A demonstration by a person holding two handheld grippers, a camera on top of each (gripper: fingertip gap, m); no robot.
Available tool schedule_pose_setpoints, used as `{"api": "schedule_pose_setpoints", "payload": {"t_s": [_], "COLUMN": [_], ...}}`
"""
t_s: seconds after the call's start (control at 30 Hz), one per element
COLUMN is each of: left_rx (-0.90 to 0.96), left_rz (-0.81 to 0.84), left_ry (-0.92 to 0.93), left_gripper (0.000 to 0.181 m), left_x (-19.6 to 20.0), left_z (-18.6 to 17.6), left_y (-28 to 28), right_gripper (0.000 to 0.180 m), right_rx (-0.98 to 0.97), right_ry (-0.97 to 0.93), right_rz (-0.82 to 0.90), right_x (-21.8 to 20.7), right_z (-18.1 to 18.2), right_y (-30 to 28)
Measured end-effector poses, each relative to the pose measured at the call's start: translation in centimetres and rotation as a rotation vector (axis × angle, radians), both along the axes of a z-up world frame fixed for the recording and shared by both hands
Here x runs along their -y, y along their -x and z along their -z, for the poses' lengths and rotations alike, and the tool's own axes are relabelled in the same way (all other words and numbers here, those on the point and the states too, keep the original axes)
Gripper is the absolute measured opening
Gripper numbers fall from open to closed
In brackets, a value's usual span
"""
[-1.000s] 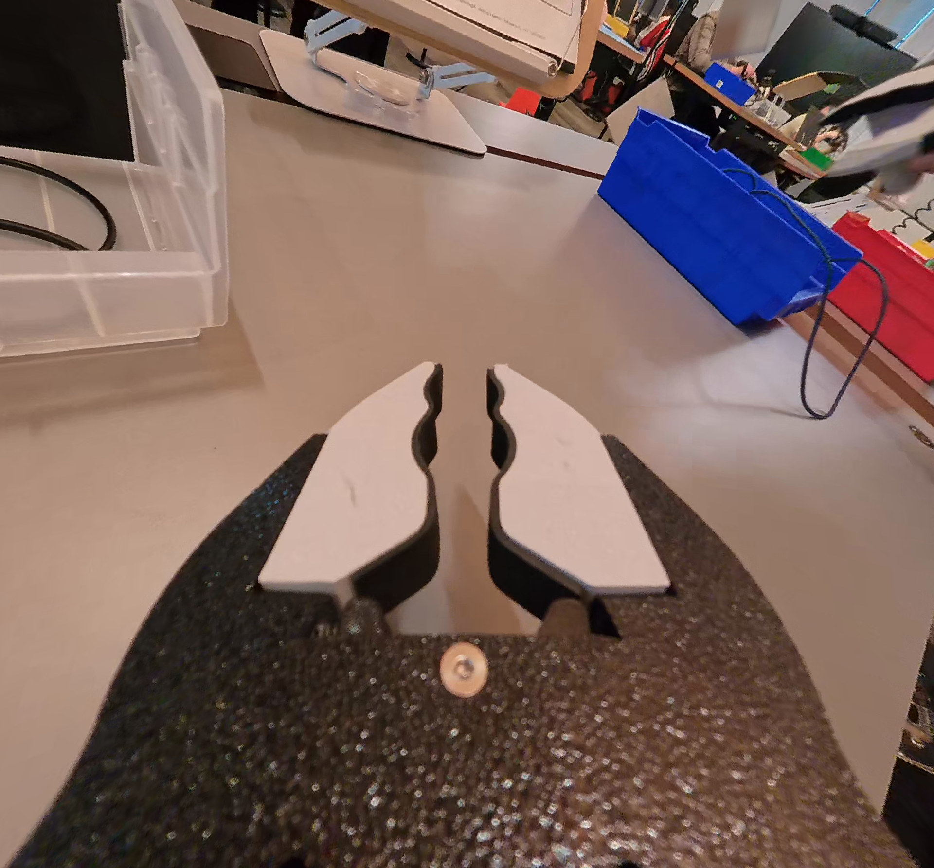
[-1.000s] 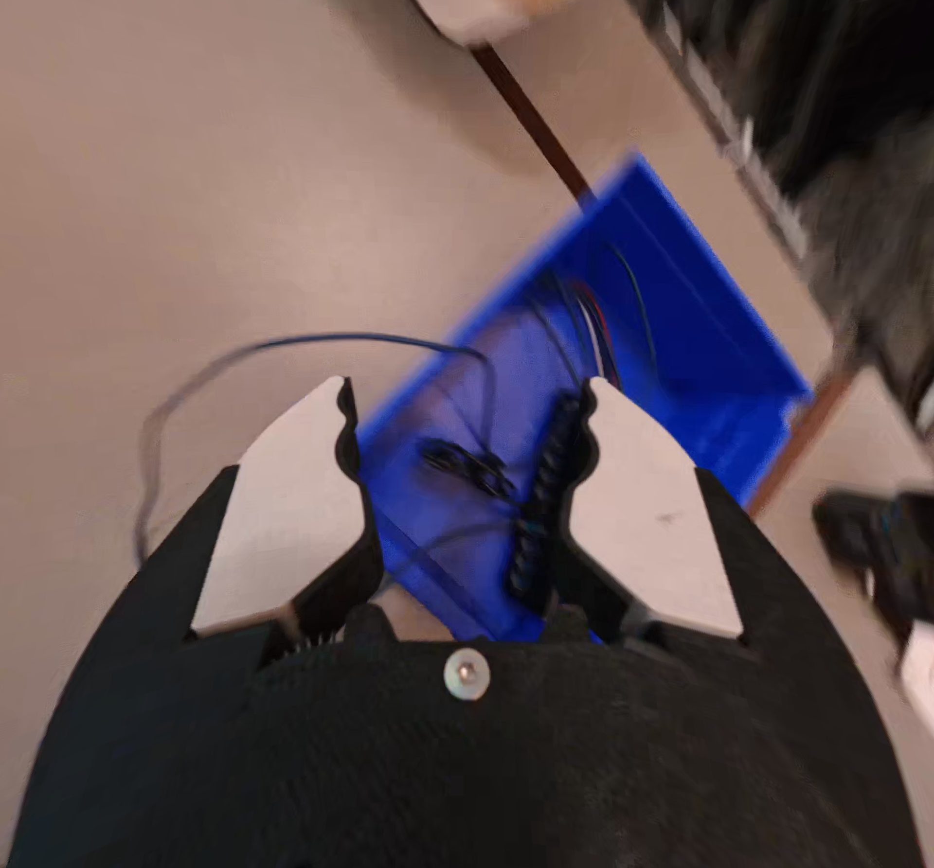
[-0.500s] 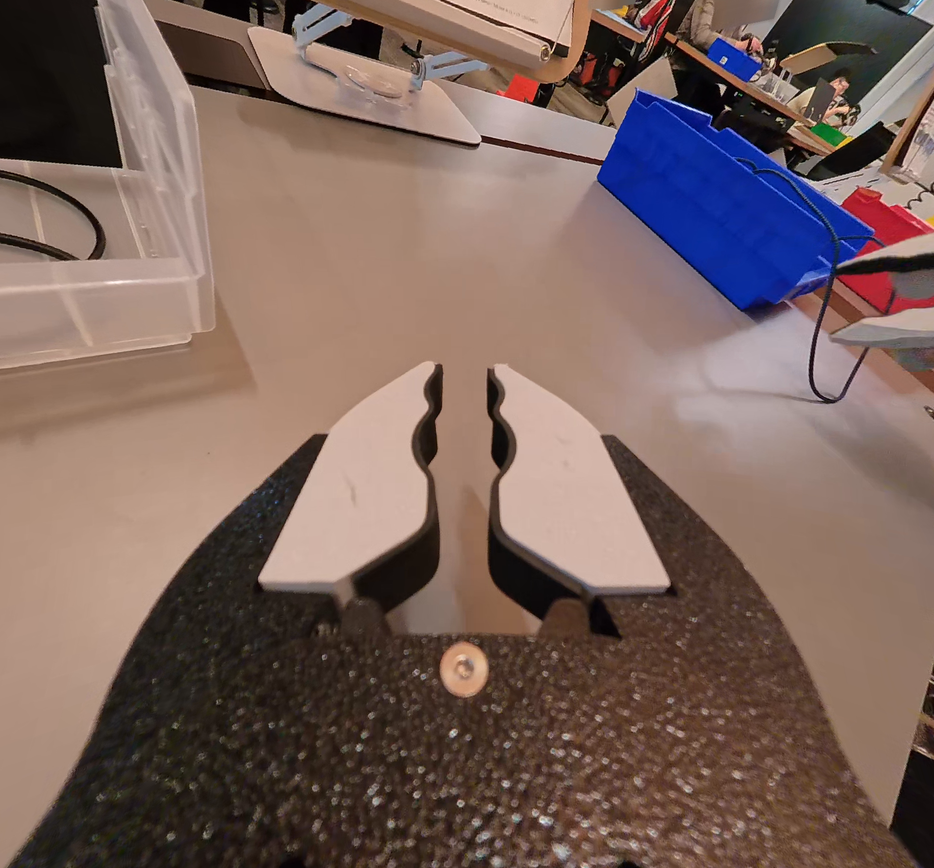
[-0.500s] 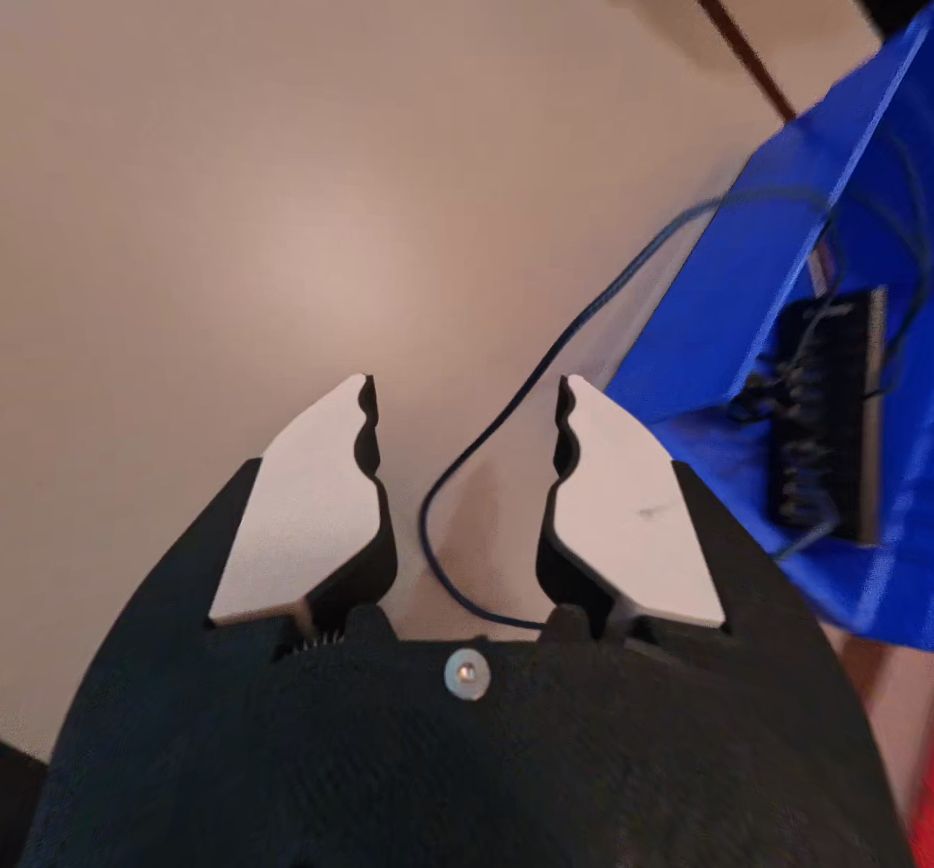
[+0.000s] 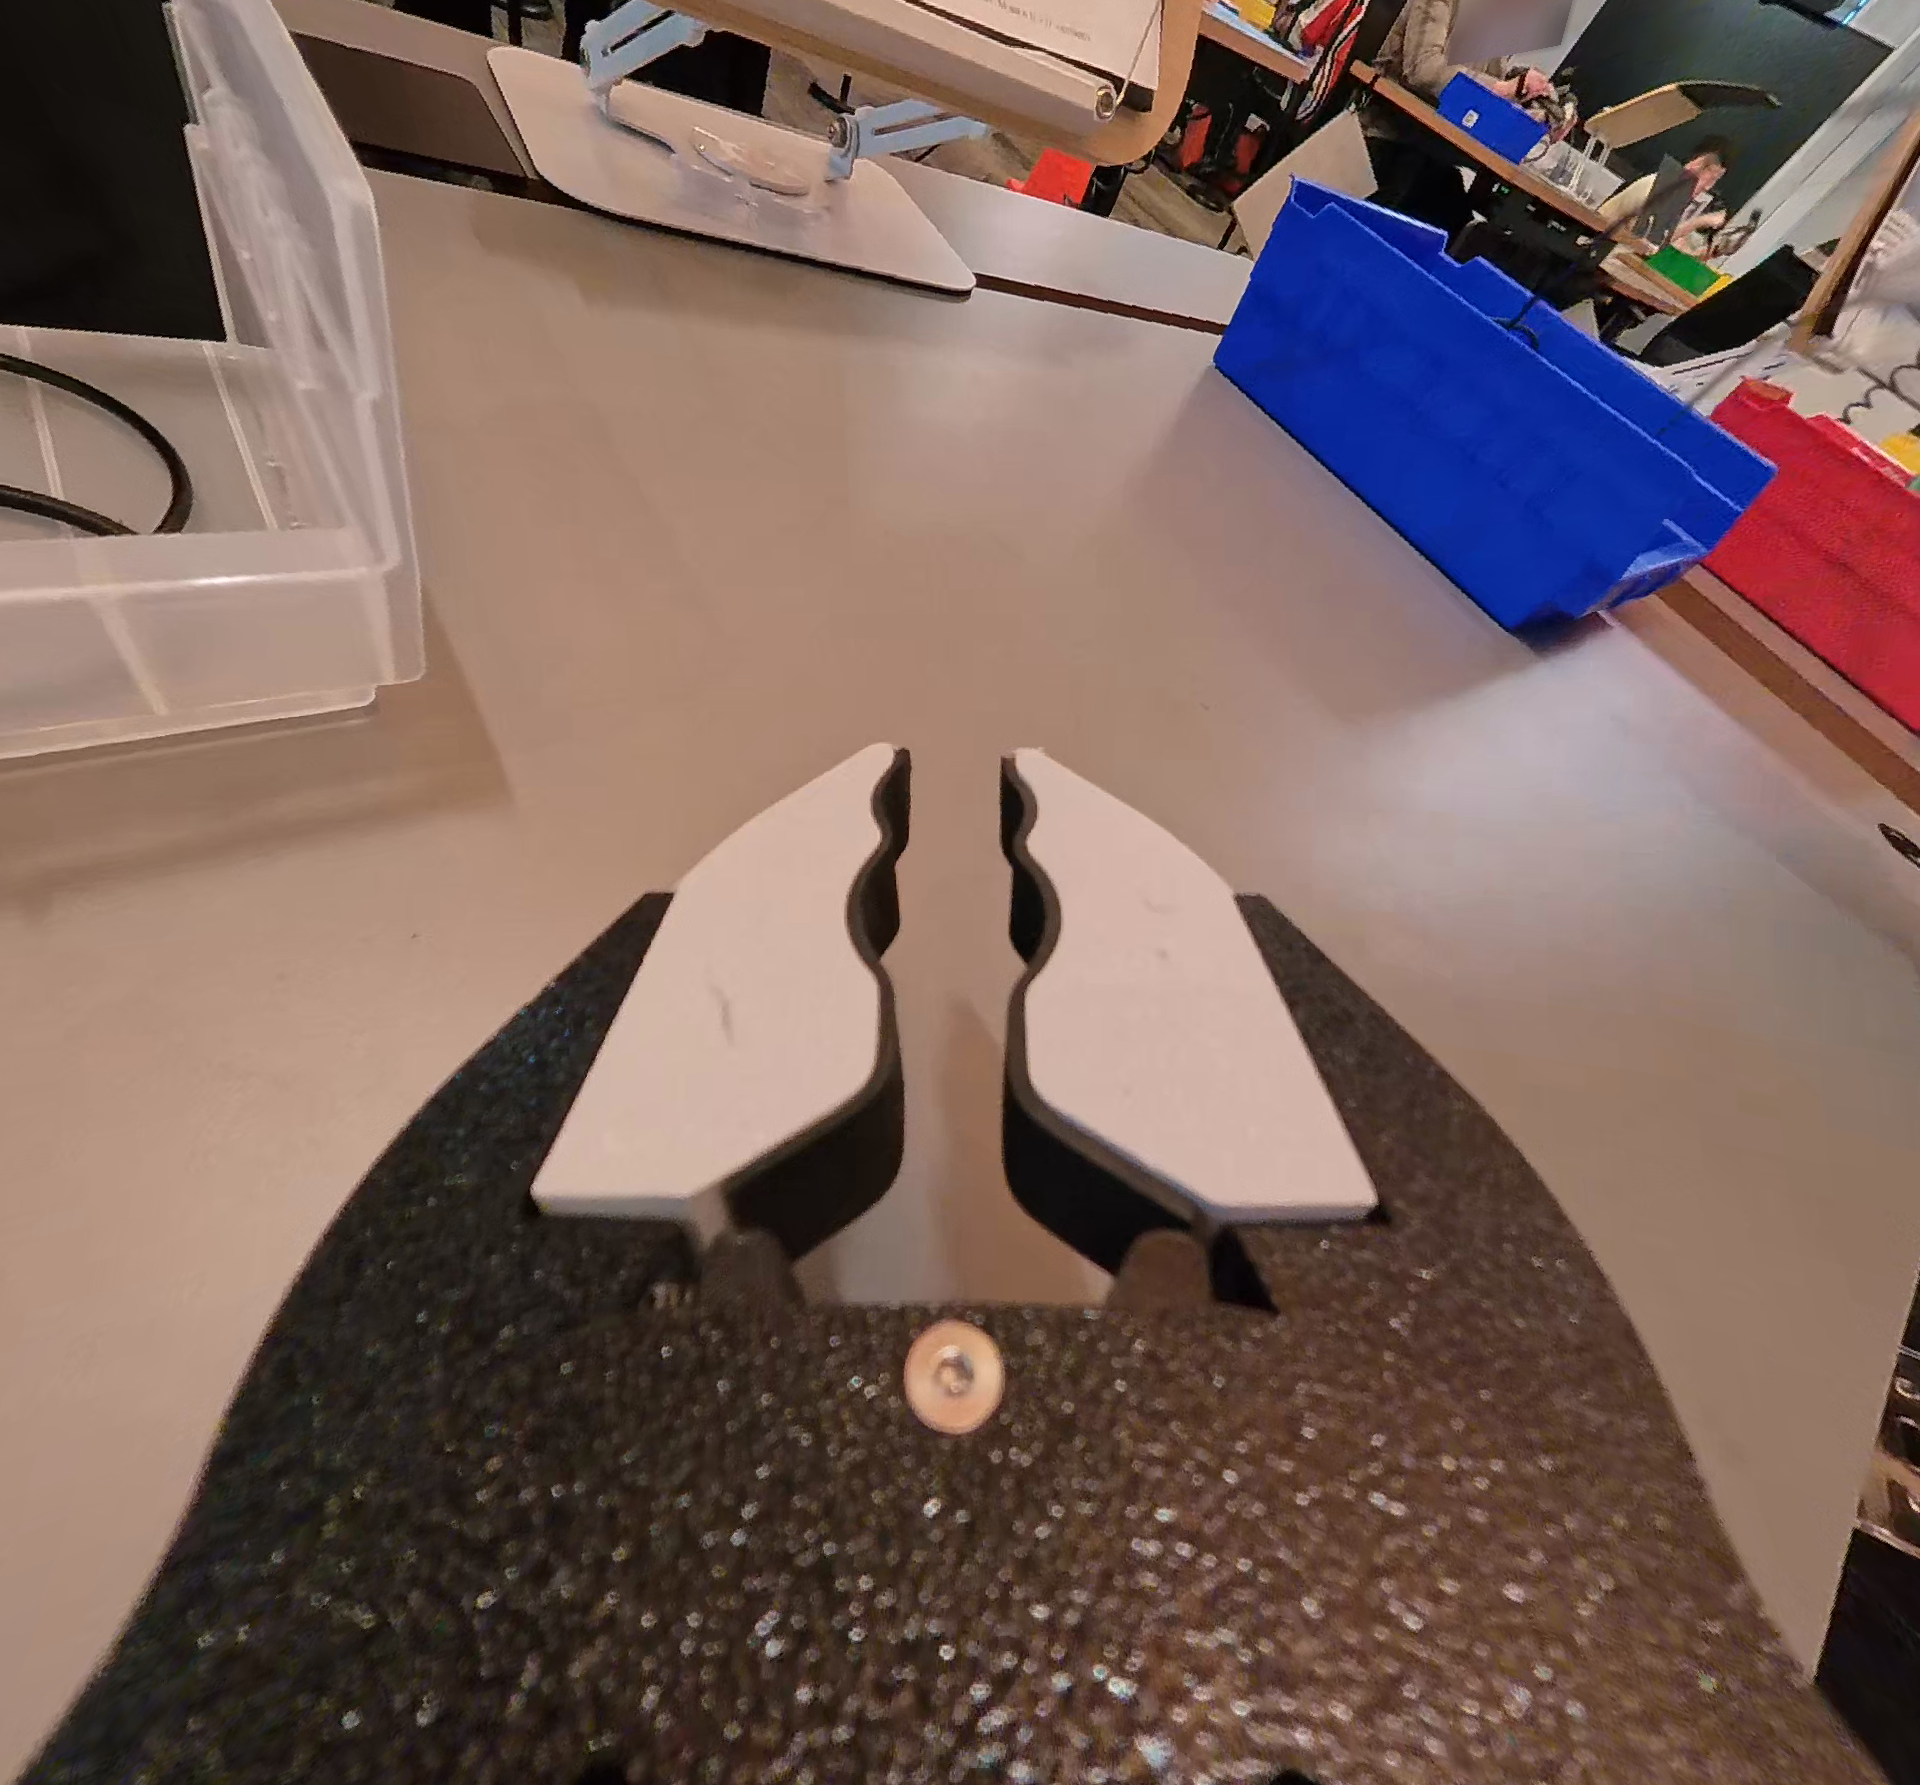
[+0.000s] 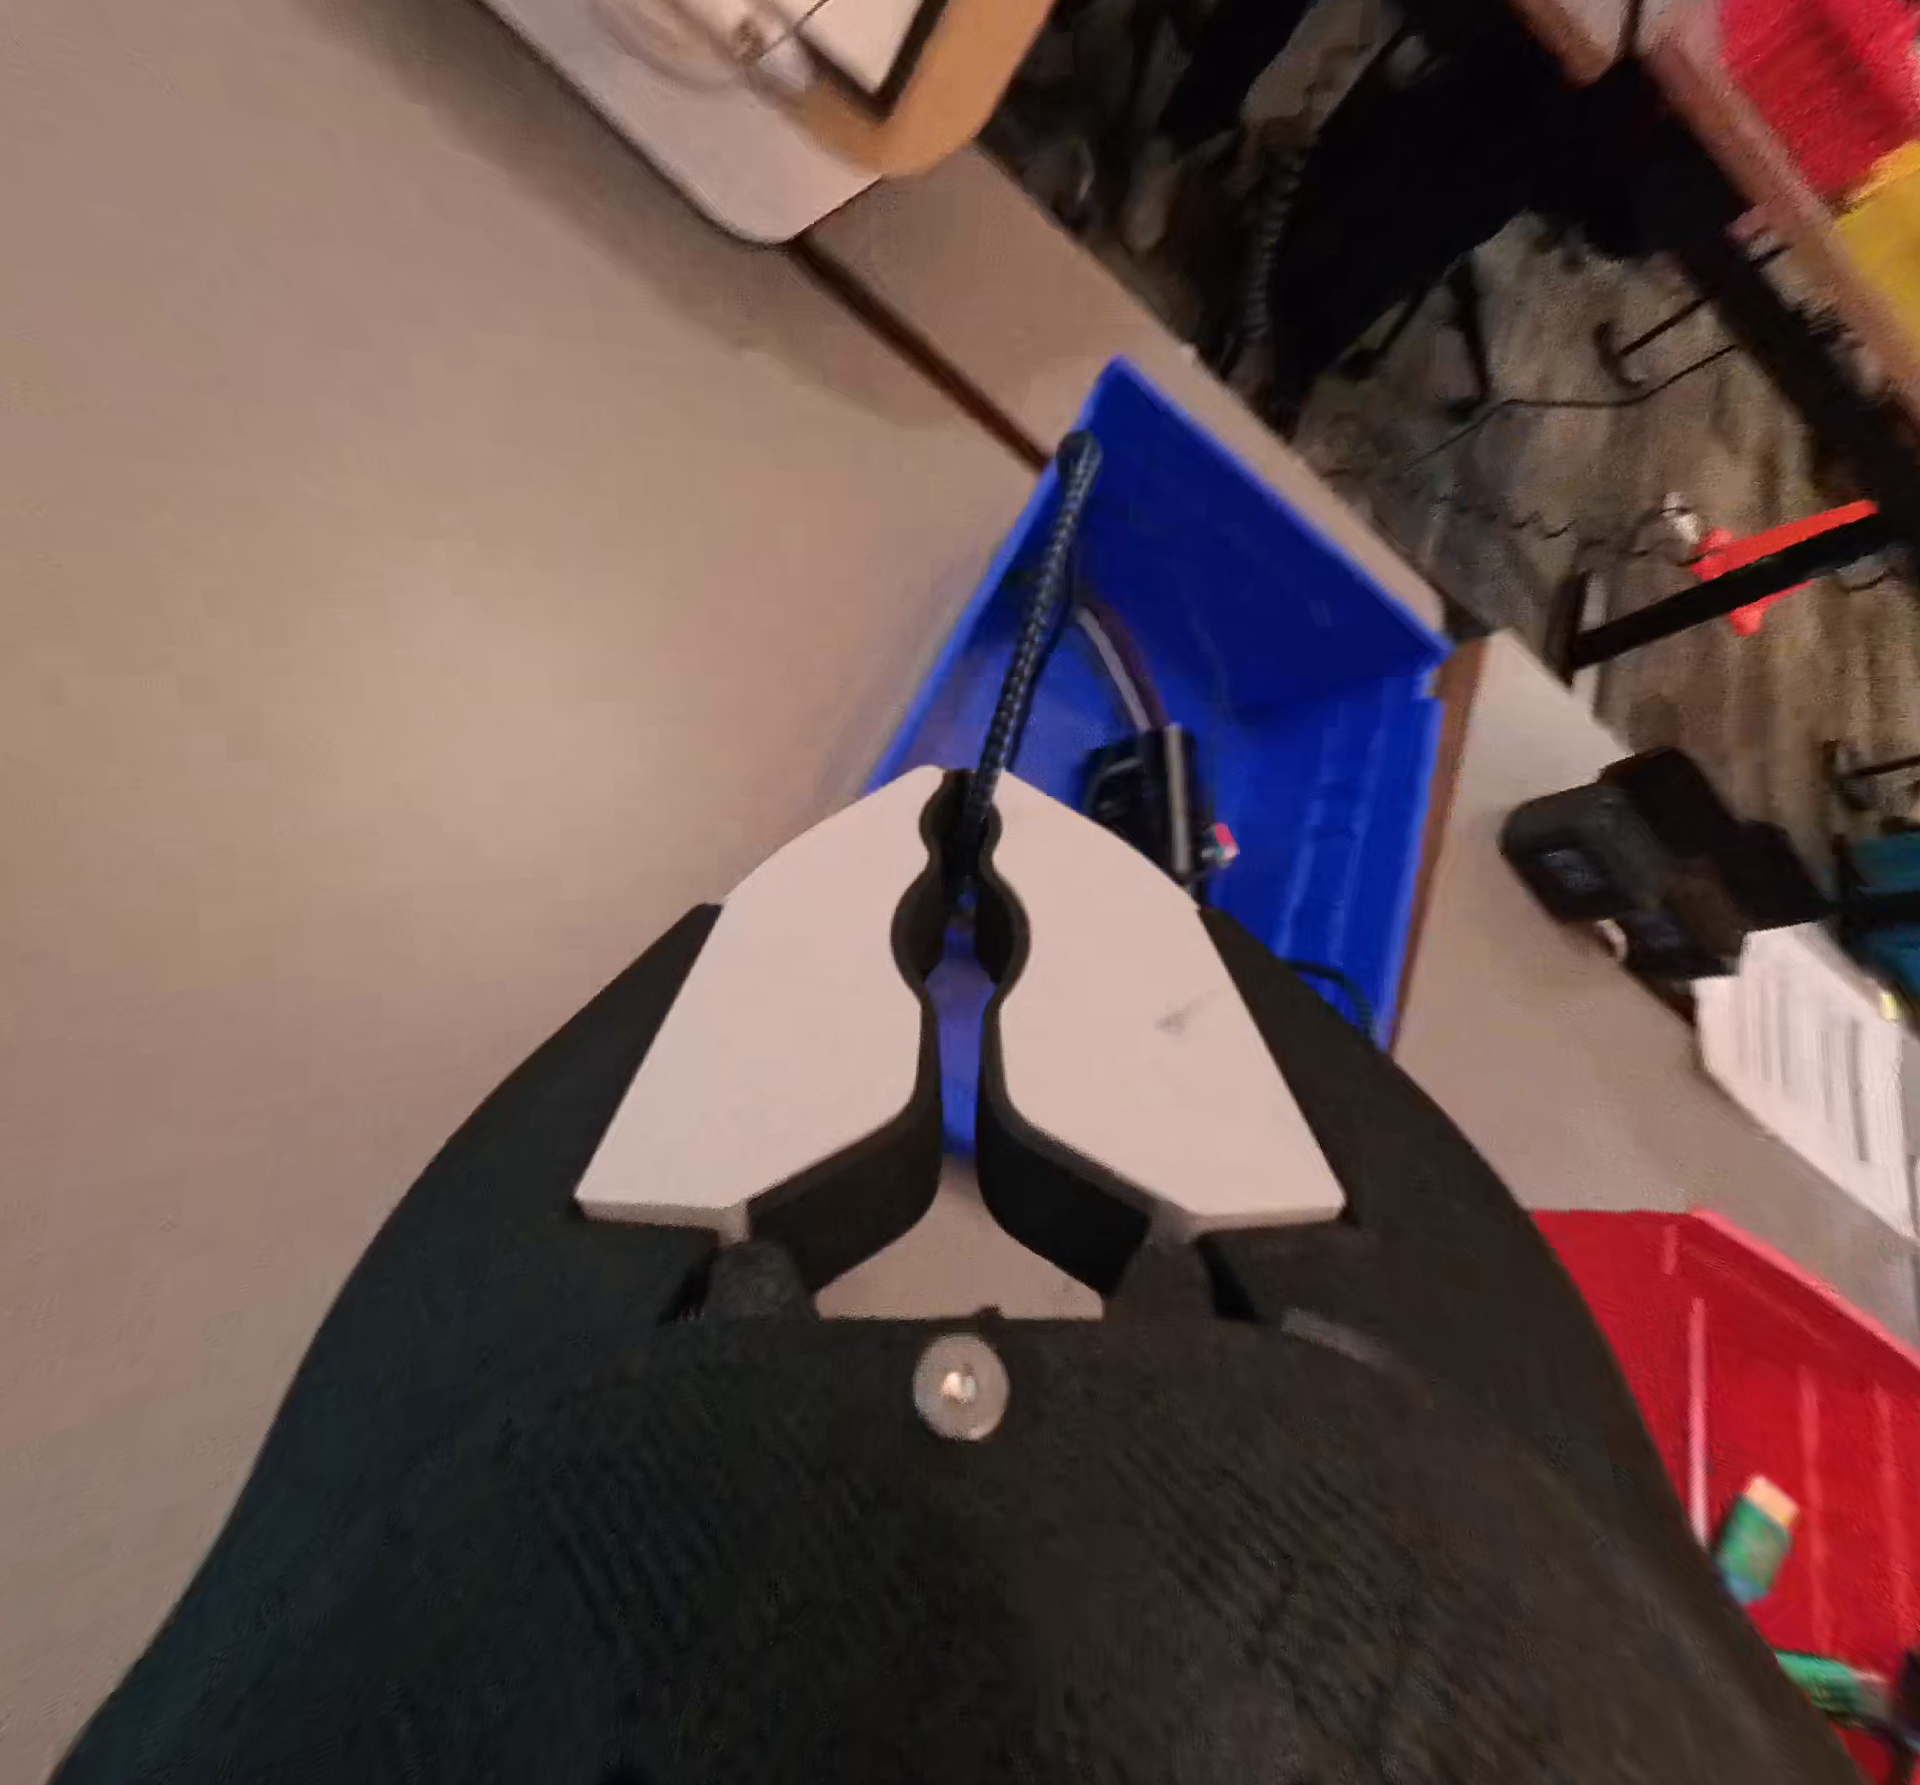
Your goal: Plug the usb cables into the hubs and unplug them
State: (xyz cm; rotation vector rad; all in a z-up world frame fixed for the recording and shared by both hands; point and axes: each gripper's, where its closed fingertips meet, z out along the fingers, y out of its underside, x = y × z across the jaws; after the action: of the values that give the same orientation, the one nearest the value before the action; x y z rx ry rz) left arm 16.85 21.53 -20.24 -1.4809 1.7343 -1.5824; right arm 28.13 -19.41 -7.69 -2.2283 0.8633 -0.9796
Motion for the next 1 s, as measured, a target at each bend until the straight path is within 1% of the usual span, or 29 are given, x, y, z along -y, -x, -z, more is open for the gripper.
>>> {"api": "schedule_pose_setpoints", "payload": {"t_s": [0.07,0.13,0.2,0.3,0.33,0.4,0.43,0.5,0.53,0.6,0.63,0.67,0.7,0.77,0.8,0.87,0.93,1.0], "left_rx": [-0.003,-0.005,-0.004,0.0,0.003,0.005,0.004,-0.002,-0.006,-0.015,-0.017,-0.019,-0.018,-0.012,-0.008,-0.006,-0.005,-0.003], "left_rz": [0.0,0.001,-0.001,-0.006,-0.006,-0.006,-0.005,0.0,0.003,0.01,0.013,0.013,0.014,0.014,0.012,0.011,0.011,0.013], "left_ry": [0.0,0.001,0.004,0.005,0.004,0.001,0.0,-0.002,-0.002,-0.001,-0.001,-0.001,-0.002,-0.002,0.0,0.008,0.015,0.014], "left_gripper": [0.015,0.015,0.015,0.015,0.015,0.015,0.015,0.015,0.015,0.015,0.015,0.015,0.015,0.015,0.015,0.015,0.015,0.015], "left_x": [0.0,0.0,0.0,-0.1,-0.1,-0.1,-0.1,0.0,0.0,0.1,0.2,0.2,0.2,0.2,0.1,0.1,0.0,0.0], "left_z": [0.0,0.1,0.0,0.0,-0.1,-0.1,0.0,0.0,0.1,0.2,0.2,0.3,0.2,0.2,0.1,0.0,0.0,0.0], "left_y": [0.0,0.0,0.0,0.0,0.0,0.0,0.0,0.0,0.0,0.0,0.0,0.0,0.0,0.0,0.0,0.0,0.0,0.0], "right_gripper": [0.0,0.0,0.0,0.0,0.0,0.001,0.003,0.011,0.014,0.019,0.027,0.038,0.039,0.04,0.042,0.058,0.066,0.097], "right_rx": [0.04,-0.009,-0.073,-0.23,-0.262,-0.277,-0.307,-0.415,-0.443,-0.419,-0.39,-0.367,-0.349,-0.274,-0.277,-0.271,-0.26,-0.244], "right_ry": [-0.056,-0.139,-0.239,-0.444,-0.453,-0.355,-0.305,-0.293,-0.302,-0.272,-0.219,-0.164,-0.122,-0.033,0.008,0.035,-0.074,-0.273], "right_rz": [0.023,0.018,0.01,0.003,0.03,0.1,0.089,-0.008,-0.06,-0.118,-0.101,-0.082,-0.074,-0.017,-0.023,-0.004,0.013,-0.02], "right_x": [1.7,2.5,2.8,2.5,3.1,5.1,5.4,3.8,2.6,1.0,0.9,0.9,0.8,1.2,1.4,1.8,1.3,-0.2], "right_z": [-3.0,-3.4,-2.2,1.1,2.4,5.4,6.9,9.3,10.0,10.8,11.2,11.6,11.8,11.5,11.3,10.2,8.0,4.9], "right_y": [-4.3,-8.4,-11.8,-14.3,-14.9,-15.7,-15.4,-13.5,-12.7,-11.8,-11.8,-11.8,-11.7,-12.1,-11.9,-11.7,-11.8,-11.7]}}
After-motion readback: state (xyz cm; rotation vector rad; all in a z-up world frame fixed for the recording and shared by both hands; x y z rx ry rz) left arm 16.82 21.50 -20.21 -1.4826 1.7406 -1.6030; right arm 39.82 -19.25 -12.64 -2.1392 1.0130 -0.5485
